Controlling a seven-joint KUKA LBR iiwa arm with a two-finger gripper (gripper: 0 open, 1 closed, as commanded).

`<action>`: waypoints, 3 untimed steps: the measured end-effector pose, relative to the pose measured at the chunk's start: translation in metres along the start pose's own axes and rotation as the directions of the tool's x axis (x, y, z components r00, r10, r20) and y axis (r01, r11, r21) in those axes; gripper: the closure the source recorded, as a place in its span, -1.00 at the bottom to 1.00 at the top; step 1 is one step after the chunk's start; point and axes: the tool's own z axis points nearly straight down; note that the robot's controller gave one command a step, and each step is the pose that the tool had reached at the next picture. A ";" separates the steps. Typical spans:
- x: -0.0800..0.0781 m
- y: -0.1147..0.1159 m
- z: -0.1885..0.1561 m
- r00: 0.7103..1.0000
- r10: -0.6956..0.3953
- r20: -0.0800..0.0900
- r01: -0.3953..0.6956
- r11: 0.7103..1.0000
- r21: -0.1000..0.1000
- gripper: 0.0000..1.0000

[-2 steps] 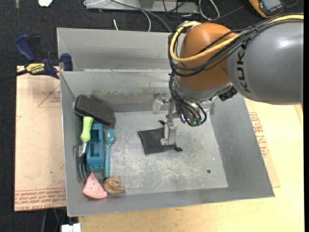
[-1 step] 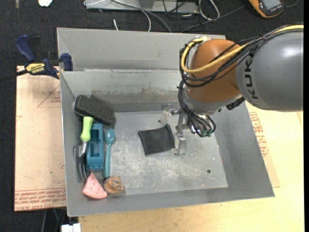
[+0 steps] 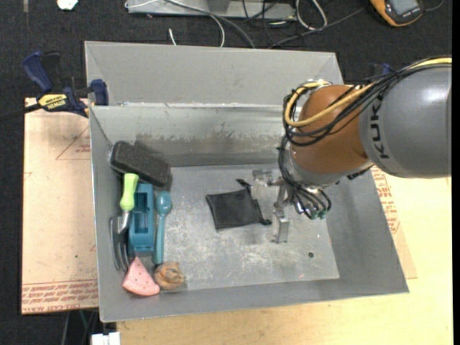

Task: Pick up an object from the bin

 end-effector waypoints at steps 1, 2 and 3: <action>0.000 0.032 0.028 0.998 0.059 -0.006 -0.059 0.998 0.000 -1.00; -0.046 0.040 0.039 0.979 0.203 -0.003 -0.203 0.979 0.001 -1.00; -0.032 0.051 0.042 0.983 0.183 -0.005 -0.183 0.983 -0.004 1.00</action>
Offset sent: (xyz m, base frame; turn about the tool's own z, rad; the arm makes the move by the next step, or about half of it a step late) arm 0.0418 0.0442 -0.0394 0.2062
